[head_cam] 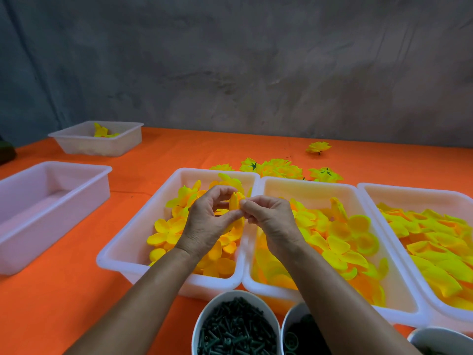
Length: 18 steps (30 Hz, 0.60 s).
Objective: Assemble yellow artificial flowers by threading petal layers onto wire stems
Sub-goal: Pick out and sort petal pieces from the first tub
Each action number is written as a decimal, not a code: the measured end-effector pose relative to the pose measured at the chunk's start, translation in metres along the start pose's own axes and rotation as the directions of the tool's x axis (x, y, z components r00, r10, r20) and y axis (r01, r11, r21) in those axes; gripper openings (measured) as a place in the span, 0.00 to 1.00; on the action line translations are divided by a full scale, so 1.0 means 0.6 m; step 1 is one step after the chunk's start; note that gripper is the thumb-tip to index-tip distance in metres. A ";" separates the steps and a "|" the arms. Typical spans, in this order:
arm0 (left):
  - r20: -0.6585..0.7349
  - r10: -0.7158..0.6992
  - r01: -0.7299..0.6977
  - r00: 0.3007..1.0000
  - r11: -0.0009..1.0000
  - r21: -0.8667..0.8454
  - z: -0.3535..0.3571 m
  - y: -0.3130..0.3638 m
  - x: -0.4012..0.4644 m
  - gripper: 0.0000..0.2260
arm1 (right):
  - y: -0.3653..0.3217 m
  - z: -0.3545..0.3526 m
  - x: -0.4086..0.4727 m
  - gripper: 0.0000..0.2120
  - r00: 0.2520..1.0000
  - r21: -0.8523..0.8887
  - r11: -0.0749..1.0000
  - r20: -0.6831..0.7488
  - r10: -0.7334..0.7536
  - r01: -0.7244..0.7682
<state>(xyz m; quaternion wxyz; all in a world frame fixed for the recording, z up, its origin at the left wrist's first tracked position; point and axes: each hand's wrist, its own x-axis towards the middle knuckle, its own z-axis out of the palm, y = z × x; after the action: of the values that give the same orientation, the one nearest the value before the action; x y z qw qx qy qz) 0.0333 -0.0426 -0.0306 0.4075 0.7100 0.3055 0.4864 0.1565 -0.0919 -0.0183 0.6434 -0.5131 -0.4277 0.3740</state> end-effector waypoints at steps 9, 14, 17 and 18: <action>0.007 -0.030 0.031 1.000 0.985 -0.167 0.000 0.010 0.000 0.14 | 0.000 0.000 0.002 0.08 0.998 0.172 0.985 0.059 0.019 -0.029; 0.000 -0.037 0.036 0.999 0.980 -0.194 -0.003 0.011 0.000 0.14 | 0.004 0.002 0.004 0.07 0.992 0.196 0.978 0.119 0.041 -0.064; -0.014 -0.030 0.027 0.999 0.980 -0.196 -0.003 0.011 0.000 0.14 | 0.005 0.003 0.004 0.07 0.989 0.202 0.978 0.144 0.031 -0.060; -0.019 -0.028 0.024 0.999 0.981 -0.195 -0.004 0.010 0.000 0.14 | 0.005 0.003 0.004 0.07 0.988 0.201 0.978 0.152 0.027 -0.058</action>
<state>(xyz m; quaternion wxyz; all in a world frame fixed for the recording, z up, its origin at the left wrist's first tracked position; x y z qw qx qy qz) 0.0315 -0.0447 -0.0247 0.4779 0.6575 0.2699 0.5162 0.1553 -0.0883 -0.0207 0.6510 -0.4237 -0.4225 0.4670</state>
